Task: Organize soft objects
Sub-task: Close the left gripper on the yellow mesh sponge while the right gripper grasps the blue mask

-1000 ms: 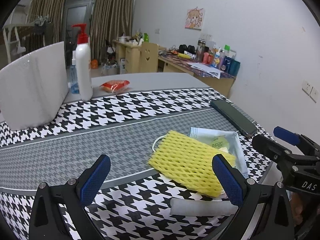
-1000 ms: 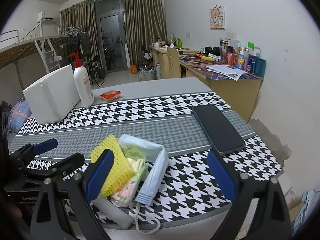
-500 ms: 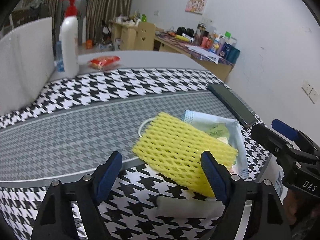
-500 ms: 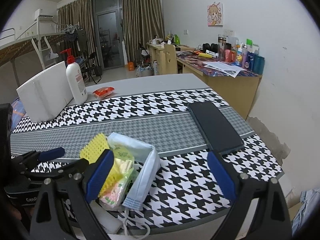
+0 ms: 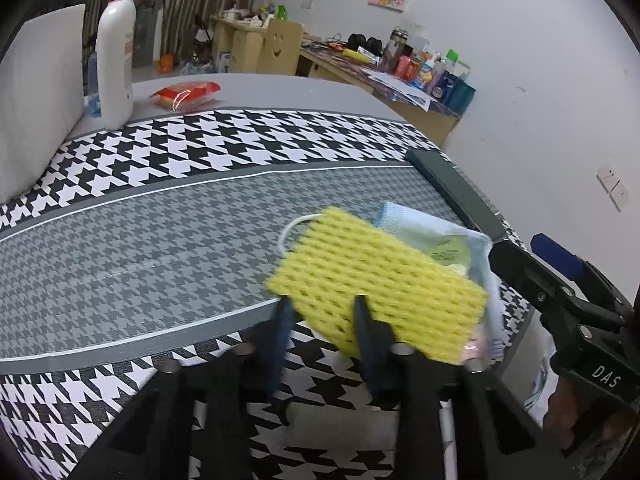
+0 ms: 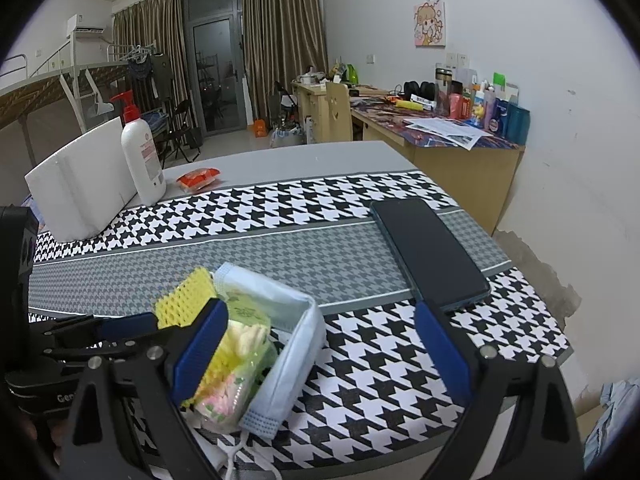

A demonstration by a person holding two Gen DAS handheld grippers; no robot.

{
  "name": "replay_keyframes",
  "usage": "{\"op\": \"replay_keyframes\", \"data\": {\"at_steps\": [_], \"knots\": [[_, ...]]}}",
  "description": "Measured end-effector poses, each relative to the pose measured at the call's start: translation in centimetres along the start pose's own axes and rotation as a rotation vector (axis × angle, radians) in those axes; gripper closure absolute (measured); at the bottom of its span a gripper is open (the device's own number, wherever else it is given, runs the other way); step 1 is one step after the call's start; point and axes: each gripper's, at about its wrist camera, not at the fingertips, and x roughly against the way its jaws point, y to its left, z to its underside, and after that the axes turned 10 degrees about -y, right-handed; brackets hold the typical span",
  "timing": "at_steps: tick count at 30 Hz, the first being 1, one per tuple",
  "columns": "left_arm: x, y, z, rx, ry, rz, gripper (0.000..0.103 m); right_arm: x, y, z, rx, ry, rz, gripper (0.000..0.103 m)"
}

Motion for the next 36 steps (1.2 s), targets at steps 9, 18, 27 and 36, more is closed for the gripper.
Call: {"op": "replay_keyframes", "data": {"at_steps": [9,18,27,36], "knots": [[0.1,-0.2,-0.3,-0.013,-0.039,0.026,0.094,0.1,-0.6,0.1,-0.019,0.007,0.004,0.006],[2.8,0.3,-0.7,-0.023,-0.090,0.045,0.094,0.7,-0.9,-0.1,-0.018,0.001,0.003,0.007],[5.8,1.2,-1.0,-0.047,-0.149,0.033,0.094,0.9,-0.7,-0.1,-0.017,0.004,-0.011,0.013],[6.4,0.8,-0.6,-0.105,-0.176,-0.034,0.094,0.8,-0.8,-0.3,-0.016,0.003,0.001,0.013]]}}
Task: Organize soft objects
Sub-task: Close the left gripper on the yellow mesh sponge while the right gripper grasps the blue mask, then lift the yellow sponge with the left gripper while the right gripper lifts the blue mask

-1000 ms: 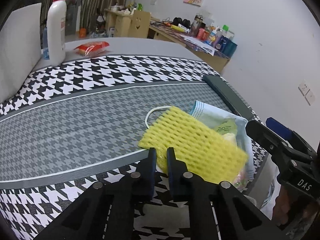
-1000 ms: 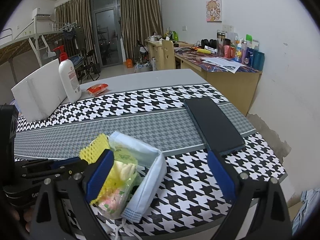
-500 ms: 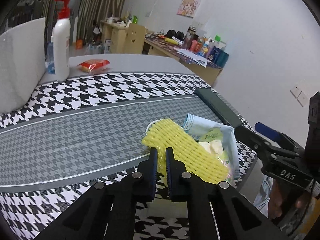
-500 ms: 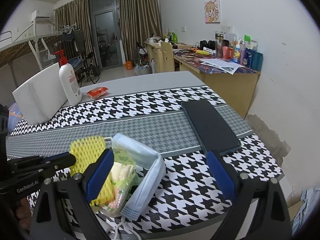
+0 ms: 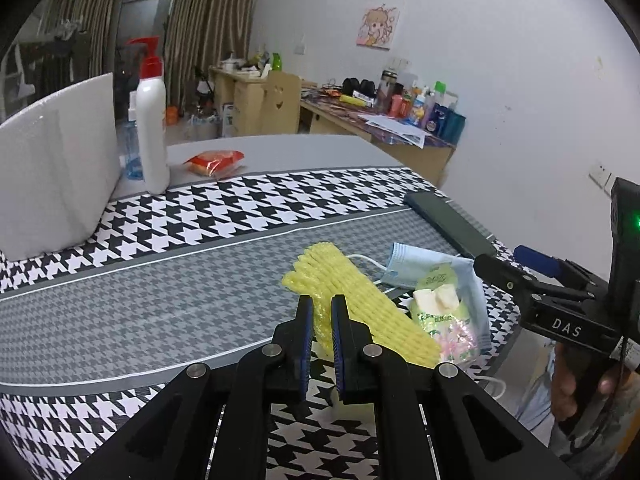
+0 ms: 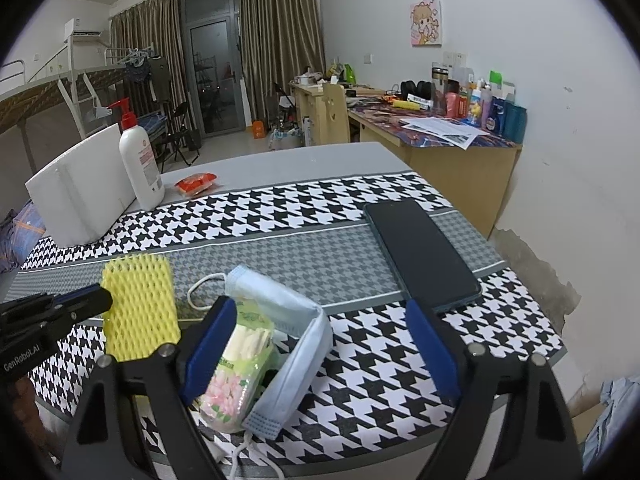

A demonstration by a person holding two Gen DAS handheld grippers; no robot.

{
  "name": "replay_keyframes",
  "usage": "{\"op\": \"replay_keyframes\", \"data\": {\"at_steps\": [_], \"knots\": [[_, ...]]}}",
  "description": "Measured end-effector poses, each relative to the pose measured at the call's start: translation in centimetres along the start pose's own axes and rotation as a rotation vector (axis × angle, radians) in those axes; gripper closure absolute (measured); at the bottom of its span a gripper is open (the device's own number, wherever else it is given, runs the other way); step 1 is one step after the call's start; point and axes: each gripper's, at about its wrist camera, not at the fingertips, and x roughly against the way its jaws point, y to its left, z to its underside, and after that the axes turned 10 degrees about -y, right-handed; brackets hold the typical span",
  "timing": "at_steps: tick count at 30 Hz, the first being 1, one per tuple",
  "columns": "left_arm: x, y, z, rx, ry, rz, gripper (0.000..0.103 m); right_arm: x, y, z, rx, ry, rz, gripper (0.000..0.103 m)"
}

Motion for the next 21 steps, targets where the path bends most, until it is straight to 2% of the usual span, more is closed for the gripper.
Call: {"op": "replay_keyframes", "data": {"at_steps": [3,5,9,20,21], "knots": [[0.2,0.0,0.0,0.000,-0.015,-0.005,0.094,-0.3,-0.1,0.0,0.002,0.007,0.005,0.014],[0.4,0.0,0.0,-0.003,-0.023,-0.010,0.094,-0.5,-0.2,0.0,0.003,0.015,0.015,0.020],[0.5,0.2,-0.1,-0.005,-0.028,-0.007,0.094,-1.1,-0.9,0.1,-0.028,0.048,0.003,0.041],[0.4,0.0,0.0,-0.021,-0.022,-0.001,0.094,-2.9,-0.8,1.1,-0.013,0.128,0.006,0.063],[0.4,0.1,0.1,-0.024,-0.022,-0.002,0.094,-3.1,-0.7,1.2,-0.012,0.135,0.003,0.067]]}}
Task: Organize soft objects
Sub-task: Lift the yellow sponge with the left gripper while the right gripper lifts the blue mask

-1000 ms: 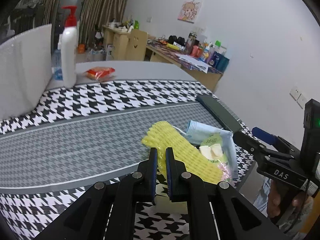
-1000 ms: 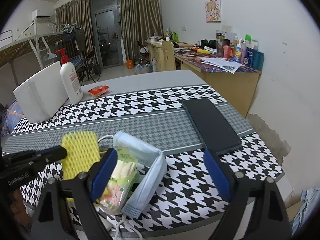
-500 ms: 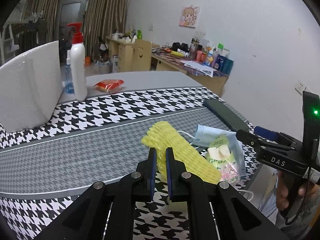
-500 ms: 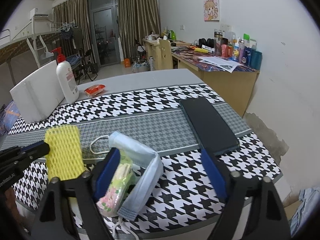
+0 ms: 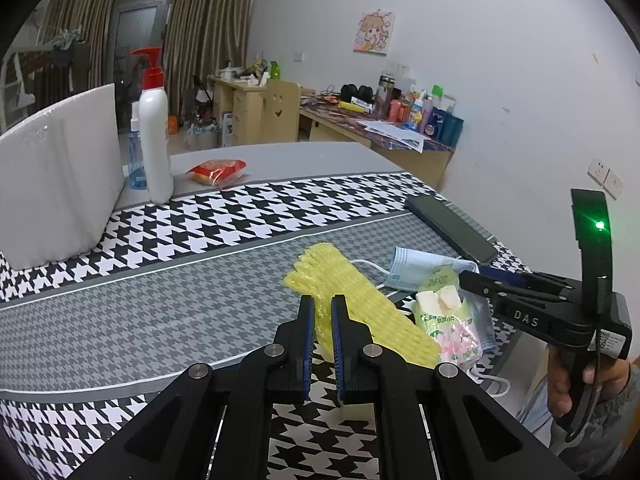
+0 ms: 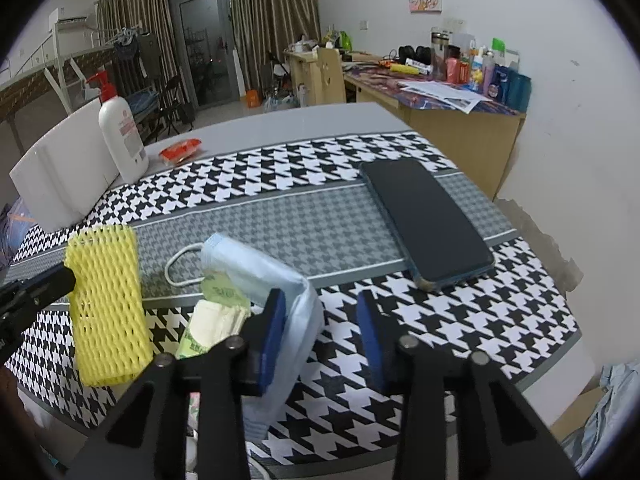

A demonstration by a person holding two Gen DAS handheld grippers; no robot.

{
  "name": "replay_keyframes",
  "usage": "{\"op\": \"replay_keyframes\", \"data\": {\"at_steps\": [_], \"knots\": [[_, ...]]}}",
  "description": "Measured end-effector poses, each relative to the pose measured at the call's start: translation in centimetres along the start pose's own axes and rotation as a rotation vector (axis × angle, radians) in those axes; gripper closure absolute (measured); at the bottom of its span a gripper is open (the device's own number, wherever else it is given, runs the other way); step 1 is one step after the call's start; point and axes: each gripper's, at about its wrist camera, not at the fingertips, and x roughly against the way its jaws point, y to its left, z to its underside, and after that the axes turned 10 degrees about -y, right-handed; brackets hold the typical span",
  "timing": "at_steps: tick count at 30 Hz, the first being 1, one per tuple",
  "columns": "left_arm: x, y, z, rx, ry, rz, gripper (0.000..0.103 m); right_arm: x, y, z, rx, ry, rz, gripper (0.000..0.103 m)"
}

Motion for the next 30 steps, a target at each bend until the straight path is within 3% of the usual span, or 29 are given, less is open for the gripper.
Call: {"op": "replay_keyframes", "data": {"at_steps": [2,3,4,7,19,30], "knots": [[0.1,0.2,0.1,0.003,-0.003,-0.005,0.094,-0.3,0.2,0.1,0.002,0.018,-0.010,0.074],[0.2,0.2,0.1,0.000,-0.003,-0.008,0.094,-0.5,0.3,0.2,0.000,0.027,-0.015,0.085],[0.2,0.4,0.1,-0.001,-0.004,-0.011,0.094,-0.6,0.3,0.2,-0.001,0.030,-0.019,0.090],[0.6,0.7,0.0,-0.002,-0.011,-0.017,0.094,-0.5,0.4,0.2,-0.011,0.030,-0.029,0.096],[3.7,1.2,-1.7,-0.036,-0.092,-0.038,0.094,5.8,1.2,-3.1,-0.075,-0.178,-0.027,0.096],[5.5,1.7,-2.5,-0.059,-0.137,-0.075,0.094,7.8,3.0,-4.1,-0.037,-0.246,-0.064,0.096]]}}
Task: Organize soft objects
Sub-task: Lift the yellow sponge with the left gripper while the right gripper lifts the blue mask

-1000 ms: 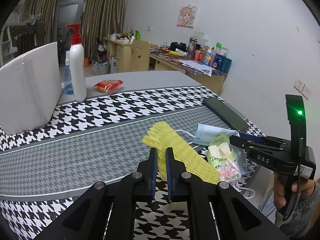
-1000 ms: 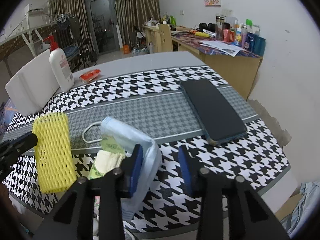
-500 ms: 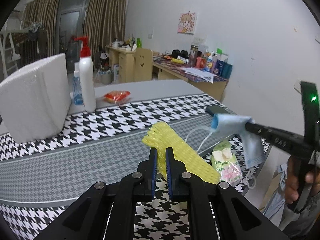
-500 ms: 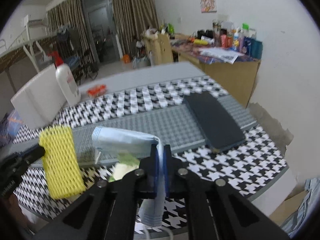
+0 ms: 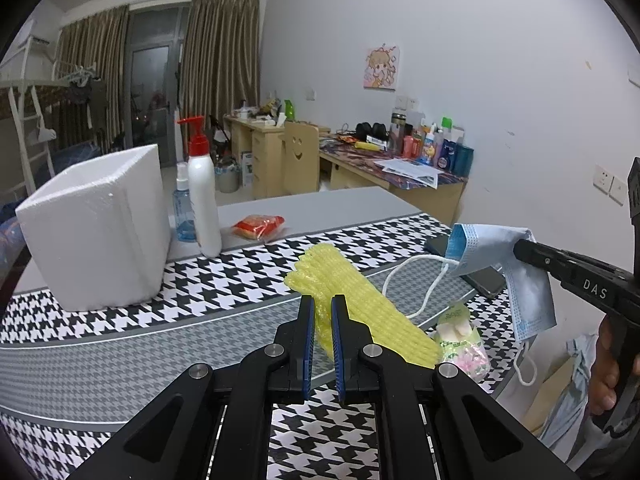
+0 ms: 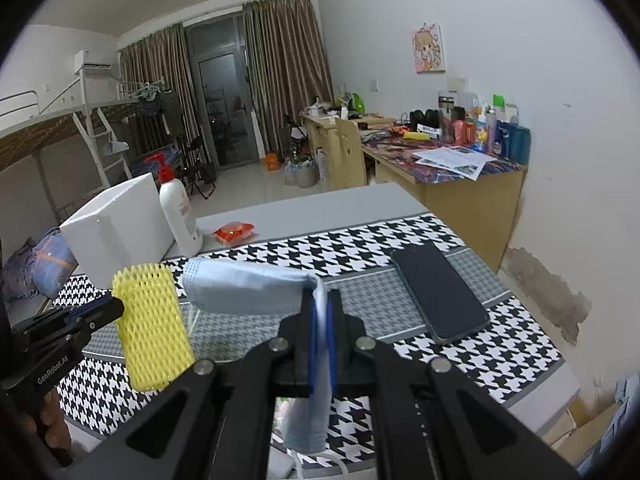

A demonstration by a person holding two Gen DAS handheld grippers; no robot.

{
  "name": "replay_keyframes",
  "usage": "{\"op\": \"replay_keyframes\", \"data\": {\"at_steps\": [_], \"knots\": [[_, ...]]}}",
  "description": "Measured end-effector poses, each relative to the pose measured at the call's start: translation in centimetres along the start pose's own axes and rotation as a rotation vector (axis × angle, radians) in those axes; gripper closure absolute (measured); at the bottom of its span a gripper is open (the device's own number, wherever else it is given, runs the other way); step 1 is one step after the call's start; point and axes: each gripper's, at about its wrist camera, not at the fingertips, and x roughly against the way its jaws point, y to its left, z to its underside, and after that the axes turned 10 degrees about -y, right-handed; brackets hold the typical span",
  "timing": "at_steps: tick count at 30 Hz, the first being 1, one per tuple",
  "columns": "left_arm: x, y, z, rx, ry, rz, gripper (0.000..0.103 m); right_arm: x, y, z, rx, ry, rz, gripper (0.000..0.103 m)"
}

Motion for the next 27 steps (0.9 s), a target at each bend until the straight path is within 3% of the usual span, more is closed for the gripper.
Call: {"op": "replay_keyframes", "data": {"at_steps": [27], "knots": [[3.9,4.3,-2.2,-0.010,-0.078,-0.099,0.094,0.6,5.2,-0.4,0.039,-0.064,-0.091,0.096]]}}
